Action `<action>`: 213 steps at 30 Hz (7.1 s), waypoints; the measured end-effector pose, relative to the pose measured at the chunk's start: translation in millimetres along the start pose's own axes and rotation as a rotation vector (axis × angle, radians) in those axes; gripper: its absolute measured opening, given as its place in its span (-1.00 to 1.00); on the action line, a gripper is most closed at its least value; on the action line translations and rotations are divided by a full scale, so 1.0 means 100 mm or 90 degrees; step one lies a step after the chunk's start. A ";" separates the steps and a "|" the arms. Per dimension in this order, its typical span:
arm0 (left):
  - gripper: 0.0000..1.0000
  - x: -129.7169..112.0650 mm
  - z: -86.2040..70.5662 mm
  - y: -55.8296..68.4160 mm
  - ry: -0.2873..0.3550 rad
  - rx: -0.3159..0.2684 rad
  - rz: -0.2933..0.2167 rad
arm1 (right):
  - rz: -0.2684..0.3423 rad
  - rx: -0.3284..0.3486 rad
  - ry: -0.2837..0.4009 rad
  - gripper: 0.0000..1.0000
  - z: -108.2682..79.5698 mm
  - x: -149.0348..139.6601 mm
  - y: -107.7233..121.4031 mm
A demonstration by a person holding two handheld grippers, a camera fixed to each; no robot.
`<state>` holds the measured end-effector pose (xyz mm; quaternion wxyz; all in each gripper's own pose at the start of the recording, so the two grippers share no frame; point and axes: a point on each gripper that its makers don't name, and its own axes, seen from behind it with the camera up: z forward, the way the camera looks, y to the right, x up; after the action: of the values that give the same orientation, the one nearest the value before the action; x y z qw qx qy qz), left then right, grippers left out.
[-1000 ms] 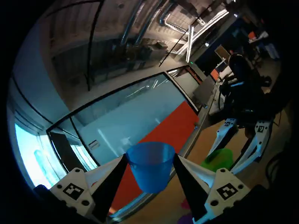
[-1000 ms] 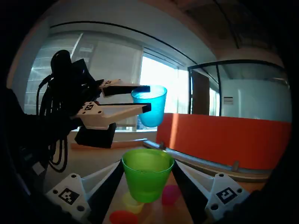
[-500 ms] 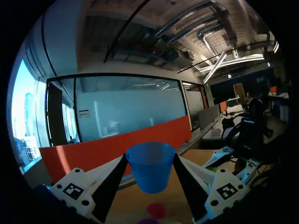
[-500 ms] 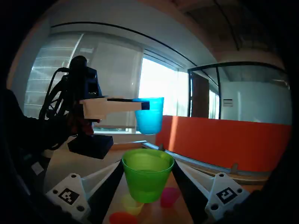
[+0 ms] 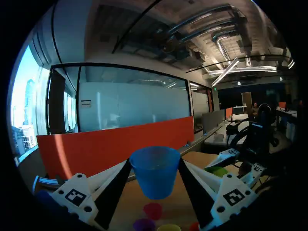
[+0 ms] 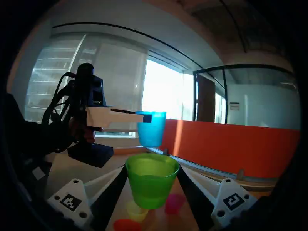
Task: Pour water
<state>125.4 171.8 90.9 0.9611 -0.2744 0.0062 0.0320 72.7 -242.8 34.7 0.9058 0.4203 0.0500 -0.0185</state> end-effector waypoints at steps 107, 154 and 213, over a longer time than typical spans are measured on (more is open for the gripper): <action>0.78 -2.92 -1.17 0.55 -0.378 -0.128 0.084 | 0.002 -0.003 -0.346 0.86 -0.87 -1.91 0.23; 0.87 -3.17 -1.19 0.48 -0.387 -0.129 0.045 | 0.048 -0.023 -0.371 0.93 -0.93 -2.41 0.15; 0.95 -2.73 -1.99 -0.32 -0.313 0.129 0.004 | 0.056 -0.242 -0.316 1.00 -2.05 -1.99 0.30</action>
<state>-143.8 24.1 -53.5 0.9562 -0.1609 -0.2233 0.0995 -138.5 -68.8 -53.3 0.9526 0.2279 -0.1882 -0.0720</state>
